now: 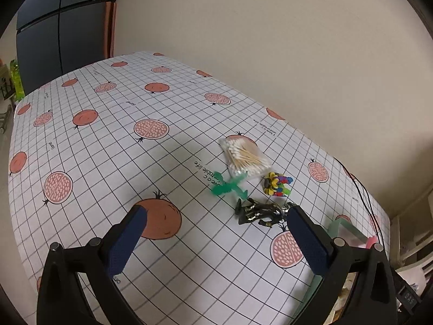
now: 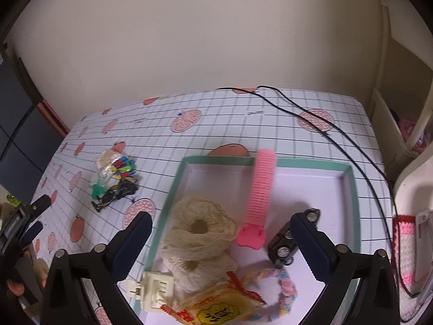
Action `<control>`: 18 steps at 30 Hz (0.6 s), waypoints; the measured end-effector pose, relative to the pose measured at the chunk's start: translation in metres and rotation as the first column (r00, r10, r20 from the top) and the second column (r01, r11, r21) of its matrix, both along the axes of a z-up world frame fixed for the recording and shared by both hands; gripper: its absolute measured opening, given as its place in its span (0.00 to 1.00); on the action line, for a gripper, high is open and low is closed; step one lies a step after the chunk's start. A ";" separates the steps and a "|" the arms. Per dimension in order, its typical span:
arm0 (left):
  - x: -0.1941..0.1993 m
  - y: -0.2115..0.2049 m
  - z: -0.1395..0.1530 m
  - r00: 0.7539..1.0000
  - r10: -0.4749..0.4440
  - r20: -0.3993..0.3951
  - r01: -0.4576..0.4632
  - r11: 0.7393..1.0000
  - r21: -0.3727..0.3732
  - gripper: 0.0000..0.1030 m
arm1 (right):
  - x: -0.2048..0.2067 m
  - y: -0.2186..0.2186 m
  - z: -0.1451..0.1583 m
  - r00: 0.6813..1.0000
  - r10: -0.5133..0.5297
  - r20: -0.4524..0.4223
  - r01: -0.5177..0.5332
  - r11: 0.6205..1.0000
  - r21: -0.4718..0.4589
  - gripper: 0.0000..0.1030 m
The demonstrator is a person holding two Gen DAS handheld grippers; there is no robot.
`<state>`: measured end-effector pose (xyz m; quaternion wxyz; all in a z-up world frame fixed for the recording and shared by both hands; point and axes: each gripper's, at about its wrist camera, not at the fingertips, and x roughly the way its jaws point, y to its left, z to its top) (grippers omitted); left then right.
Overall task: Organize objects
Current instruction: 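Withdraw both tools from the tray toward the green toy and black figure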
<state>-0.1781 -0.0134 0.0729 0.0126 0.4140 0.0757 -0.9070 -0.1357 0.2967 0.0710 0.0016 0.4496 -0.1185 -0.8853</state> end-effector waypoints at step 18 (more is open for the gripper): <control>-0.065 -0.040 0.013 0.994 -0.047 0.101 0.024 0.975 0.223 1.00 | -0.038 -0.062 0.055 1.000 0.012 -0.023 -0.011 1.000 0.008 1.00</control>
